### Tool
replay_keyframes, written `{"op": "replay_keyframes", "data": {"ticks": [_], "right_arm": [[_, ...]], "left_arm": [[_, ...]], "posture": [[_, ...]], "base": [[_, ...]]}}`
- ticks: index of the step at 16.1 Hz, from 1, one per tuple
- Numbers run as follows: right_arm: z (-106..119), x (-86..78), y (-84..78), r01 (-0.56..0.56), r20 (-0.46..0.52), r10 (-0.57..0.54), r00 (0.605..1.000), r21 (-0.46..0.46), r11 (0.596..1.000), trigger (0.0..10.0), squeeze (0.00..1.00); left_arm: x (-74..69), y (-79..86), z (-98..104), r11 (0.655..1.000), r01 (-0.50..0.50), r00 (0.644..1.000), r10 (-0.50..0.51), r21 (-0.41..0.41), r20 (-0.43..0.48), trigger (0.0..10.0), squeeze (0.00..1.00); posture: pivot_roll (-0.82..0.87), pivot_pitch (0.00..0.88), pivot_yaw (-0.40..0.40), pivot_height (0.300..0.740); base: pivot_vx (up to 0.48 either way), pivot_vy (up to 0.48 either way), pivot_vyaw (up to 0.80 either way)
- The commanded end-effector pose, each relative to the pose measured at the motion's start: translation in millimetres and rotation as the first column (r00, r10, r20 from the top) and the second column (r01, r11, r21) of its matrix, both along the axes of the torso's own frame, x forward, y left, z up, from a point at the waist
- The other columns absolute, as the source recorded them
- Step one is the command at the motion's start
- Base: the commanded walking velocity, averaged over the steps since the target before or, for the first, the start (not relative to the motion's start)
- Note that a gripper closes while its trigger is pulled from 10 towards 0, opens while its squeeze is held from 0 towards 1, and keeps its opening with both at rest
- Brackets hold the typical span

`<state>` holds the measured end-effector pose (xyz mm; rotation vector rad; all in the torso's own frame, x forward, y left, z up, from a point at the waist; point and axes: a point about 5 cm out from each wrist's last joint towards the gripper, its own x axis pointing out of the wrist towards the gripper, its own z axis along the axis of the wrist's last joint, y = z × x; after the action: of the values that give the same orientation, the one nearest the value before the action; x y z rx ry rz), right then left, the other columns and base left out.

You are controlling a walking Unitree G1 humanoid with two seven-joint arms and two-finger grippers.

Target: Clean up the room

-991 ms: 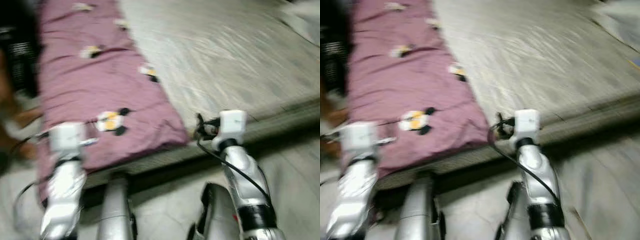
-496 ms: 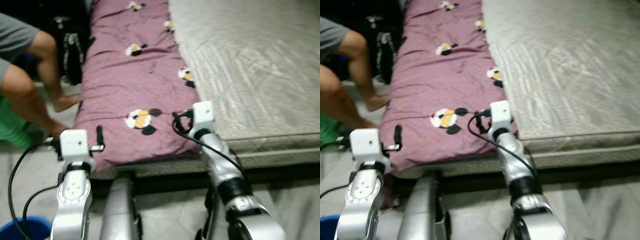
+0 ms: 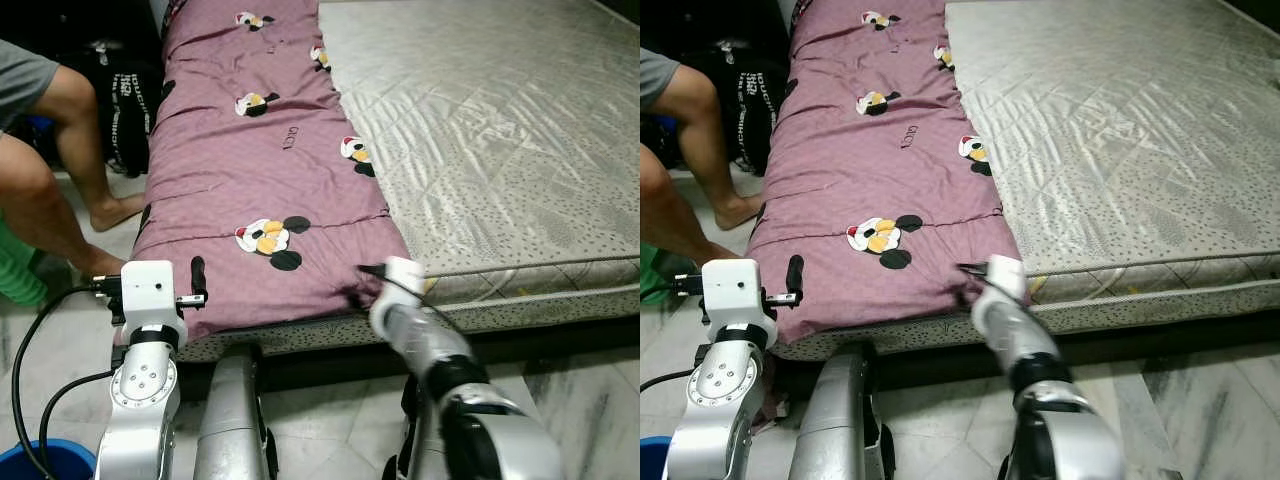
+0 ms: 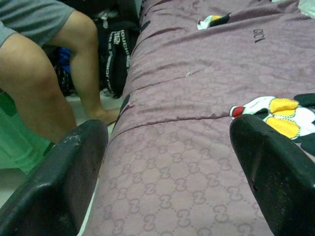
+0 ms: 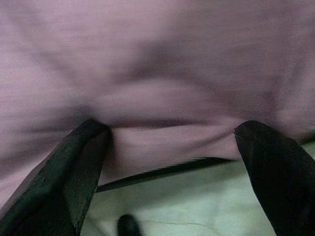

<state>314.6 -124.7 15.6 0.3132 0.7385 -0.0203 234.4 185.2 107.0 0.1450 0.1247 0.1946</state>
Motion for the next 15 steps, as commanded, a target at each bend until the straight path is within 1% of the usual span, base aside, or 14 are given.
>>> {"op": "replay_keyframes", "data": {"ticks": [1, 2, 3, 4, 5, 6, 7, 8, 9, 10, 11, 12, 13, 15], "right_arm": [[5, 3.2, -19.0, 0.074, 0.035, -0.073, 0.997, -0.029, 0.997, 10.0, 0.00], [12, 7.4, -26.1, 0.103, 0.090, -0.098, 0.991, -0.042, 0.994, 10.0, 0.00], [22, 12.5, -33.8, 0.134, 0.173, -0.123, 0.977, -0.058, 0.989, 10.0, 0.00], [49, 20.4, -44.7, 0.192, 0.383, -0.148, 0.912, -0.081, 0.978, 10.0, 0.00], [61, 21.0, -48.1, 0.213, 0.461, -0.145, 0.876, -0.099, 0.972, 10.0, 0.00], [70, 19.3, -51.3, 0.229, 0.516, -0.128, 0.847, -0.138, 0.963, 10.0, 0.00], [78, 15.8, -54.2, 0.245, 0.568, -0.093, 0.818, -0.198, 0.949, 10.0, 0.00], [89, 10.1, -56.7, 0.265, 0.629, -0.028, 0.777, -0.287, 0.921, 10.0, 0.00], [95, 4.8, -59.1, 0.288, 0.658, -0.010, 0.753, -0.316, 0.904, 10.0, 0.00], [100, 0.1, -60.4, 0.306, 0.680, -0.012, 0.734, -0.314, 0.898, 10.0, 0.00], [105, -5.3, -58.1, 0.291, 0.705, 0.004, 0.709, -0.297, 0.909, 10.0, 0.00], [107, -14.1, -53.0, 0.250, 0.715, 0.036, 0.698, -0.291, 0.924, 10.0, 0.00], [106, -18.5, -51.7, 0.243, 0.713, 0.053, 0.699, -0.307, 0.920, 10.0, 0.00], [103, -27.8, -48.7, 0.212, 0.707, 0.052, 0.705, -0.280, 0.936, 10.0, 0.00]], "left_arm": [[0.4, 0.6, 1, 1.000, -0.006, 1.000, 0.006, 0.003, -0.003, 10.0, 0.00], [2.7, -0.9, 2, 1.000, 0.000, 1.000, 0.000, 0.001, 0.000, 10.0, 0.00], [5.2, -2.4, 3, 1.000, 0.007, 1.000, -0.007, -0.001, 0.005, 10.0, 0.00], [7.3, -2.9, 3, 1.000, 0.011, 1.000, -0.011, -0.003, 0.007, 10.0, 0.00], [7.5, -2.7, 3, 1.000, 0.012, 1.000, -0.012, -0.003, 0.007, 10.0, 0.00], [7.3, -2.4, 3, 1.000, 0.013, 1.000, -0.013, -0.004, 0.007, 10.0, 0.00], [5.9, -2.2, 0, 1.000, 0.012, 1.000, -0.012, -0.007, 0.001, 10.0, 0.00], [2.0, -1.4, -4, 1.000, 0.010, 1.000, -0.011, -0.012, -0.015, 10.0, 0.00], [-0.8, -0.5, -8, 1.000, 0.007, 1.000, -0.008, -0.013, -0.029, 10.0, 0.00], [-1.2, -0.1, -9, 1.000, 0.008, 0.999, -0.008, -0.013, -0.033, 10.0, 0.00], [1.7, -0.7, -7, 1.000, 0.018, 1.000, -0.018, -0.010, -0.018, 10.0, 0.00], [8.6, -3.7, -1, 0.999, 0.030, 0.999, -0.029, -0.032, 0.023, 10.0, 0.00], [11.0, -5.7, -1, 0.998, 0.036, 0.999, -0.034, -0.048, 0.030, 10.0, 0.00], [11.9, -14.1, -1, 0.995, 0.076, 0.996, -0.073, -0.063, 0.043, 10.0, 0.00]], "posture": [[0.11, 0.034, 0.009, 0.533], [0.10, 0.027, 0.013, 0.533], [0.10, 0.025, 0.015, 0.533], [0.09, 0.021, 0.016, 0.533], [0.08, 0.018, 0.020, 0.533], [0.08, 0.018, 0.020, 0.533], [0.06, 0.001, 0.029, 0.533], [0.05, 0.000, 0.038, 0.533], [0.04, 0.000, 0.043, 0.533], [0.03, 0.000, 0.048, 0.533], [0.02, 0.000, 0.054, 0.533], [0.01, 0.000, 0.054, 0.533], [0.01, 0.000, 0.055, 0.533], [-0.01, 0.000, 0.053, 0.533]], "base": [[0.000, 0.000, 0.00], [0.000, 0.000, 0.00], [0.000, 0.000, 0.00], [0.000, 0.000, 0.00], [0.000, 0.000, 0.00], [0.000, 0.000, 0.00], [0.000, 0.000, 0.00], [0.000, 0.000, 0.00], [0.000, 0.000, 0.00], [0.000, 0.000, 0.00], [0.000, 0.000, 0.00], [0.000, 0.000, 0.00], [0.000, 0.000, 0.00], [0.000, 0.000, 0.00]]}}
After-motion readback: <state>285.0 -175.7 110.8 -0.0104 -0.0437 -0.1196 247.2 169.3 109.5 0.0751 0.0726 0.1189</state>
